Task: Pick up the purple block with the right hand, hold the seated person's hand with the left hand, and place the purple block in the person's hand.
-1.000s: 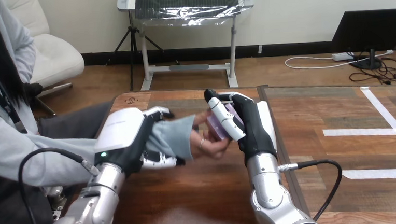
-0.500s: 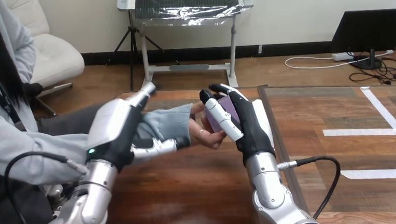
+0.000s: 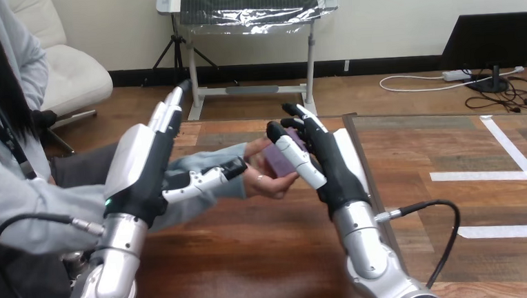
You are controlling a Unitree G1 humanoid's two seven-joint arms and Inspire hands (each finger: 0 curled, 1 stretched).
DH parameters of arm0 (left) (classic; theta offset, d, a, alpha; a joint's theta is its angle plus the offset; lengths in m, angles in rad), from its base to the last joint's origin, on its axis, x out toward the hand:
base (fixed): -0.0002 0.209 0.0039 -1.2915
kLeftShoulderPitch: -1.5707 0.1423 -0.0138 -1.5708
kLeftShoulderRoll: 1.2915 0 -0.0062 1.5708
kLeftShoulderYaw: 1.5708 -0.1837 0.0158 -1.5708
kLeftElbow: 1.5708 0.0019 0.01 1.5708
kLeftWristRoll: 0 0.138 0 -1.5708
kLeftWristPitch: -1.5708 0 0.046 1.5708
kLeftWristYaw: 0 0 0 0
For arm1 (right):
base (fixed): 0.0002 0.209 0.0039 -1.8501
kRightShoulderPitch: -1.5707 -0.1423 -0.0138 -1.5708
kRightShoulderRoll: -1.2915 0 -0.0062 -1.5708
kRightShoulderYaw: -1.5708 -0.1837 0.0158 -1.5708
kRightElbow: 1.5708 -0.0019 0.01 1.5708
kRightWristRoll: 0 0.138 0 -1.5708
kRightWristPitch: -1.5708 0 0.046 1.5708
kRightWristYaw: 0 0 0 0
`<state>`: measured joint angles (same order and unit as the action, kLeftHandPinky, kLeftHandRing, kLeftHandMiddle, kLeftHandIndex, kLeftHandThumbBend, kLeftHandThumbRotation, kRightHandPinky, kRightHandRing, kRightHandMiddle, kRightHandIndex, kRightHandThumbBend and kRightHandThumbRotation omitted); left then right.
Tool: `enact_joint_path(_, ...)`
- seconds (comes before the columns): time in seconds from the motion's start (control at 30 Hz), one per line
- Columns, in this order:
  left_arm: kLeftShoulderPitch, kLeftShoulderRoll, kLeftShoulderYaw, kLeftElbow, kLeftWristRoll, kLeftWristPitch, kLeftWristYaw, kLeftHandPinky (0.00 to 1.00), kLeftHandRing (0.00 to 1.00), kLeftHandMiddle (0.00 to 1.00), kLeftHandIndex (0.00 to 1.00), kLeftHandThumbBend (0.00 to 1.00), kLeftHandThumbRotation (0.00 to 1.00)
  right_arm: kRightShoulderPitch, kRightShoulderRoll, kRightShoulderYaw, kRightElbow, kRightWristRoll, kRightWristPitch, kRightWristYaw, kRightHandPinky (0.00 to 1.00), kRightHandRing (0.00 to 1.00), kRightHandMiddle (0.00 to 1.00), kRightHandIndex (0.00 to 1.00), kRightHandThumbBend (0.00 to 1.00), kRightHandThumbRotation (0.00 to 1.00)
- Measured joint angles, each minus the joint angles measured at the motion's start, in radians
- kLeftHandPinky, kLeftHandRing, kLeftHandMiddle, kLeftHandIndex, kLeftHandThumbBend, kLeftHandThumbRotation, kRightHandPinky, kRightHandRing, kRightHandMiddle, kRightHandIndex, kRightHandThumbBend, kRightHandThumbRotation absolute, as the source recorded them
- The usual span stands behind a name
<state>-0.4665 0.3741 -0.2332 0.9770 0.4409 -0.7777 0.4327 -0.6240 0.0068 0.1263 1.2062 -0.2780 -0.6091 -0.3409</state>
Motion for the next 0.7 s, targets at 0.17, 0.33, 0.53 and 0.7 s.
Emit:
enact_joint_path(0.17, 0.019, 0.001, 0.015, 0.0, 0.002, -0.048, 0.031, 0.95, 0.98, 0.99, 1.0, 1.0, 0.82, 0.0, -0.021, 0.002, 0.0, -0.007, -0.021, 0.003, 0.81, 0.85, 0.85, 0.92, 1.0, 0.97)
enact_joint_path(0.33, 0.039, 0.004, 0.025, 0.0, 0.003, -0.097, 0.062, 0.95, 0.98, 0.99, 1.0, 1.0, 0.83, 0.001, -0.041, 0.002, 0.0, -0.015, -0.036, 0.002, 0.8, 0.83, 0.86, 0.93, 1.0, 0.98)
enact_joint_path(0.53, 0.064, 0.006, 0.044, 0.0, -0.004, -0.185, 0.072, 0.95, 0.98, 1.0, 1.0, 1.0, 0.83, 0.003, -0.06, 0.004, 0.0, -0.025, -0.058, 0.0, 0.81, 0.85, 0.87, 0.94, 1.0, 0.98)
enact_joint_path(0.7, 0.081, 0.005, 0.058, 0.001, -0.021, -0.26, 0.064, 0.92, 0.97, 1.0, 1.0, 1.0, 0.84, 0.01, -0.069, 0.007, 0.0, -0.035, -0.084, -0.004, 0.83, 0.87, 0.88, 0.95, 1.0, 0.99)
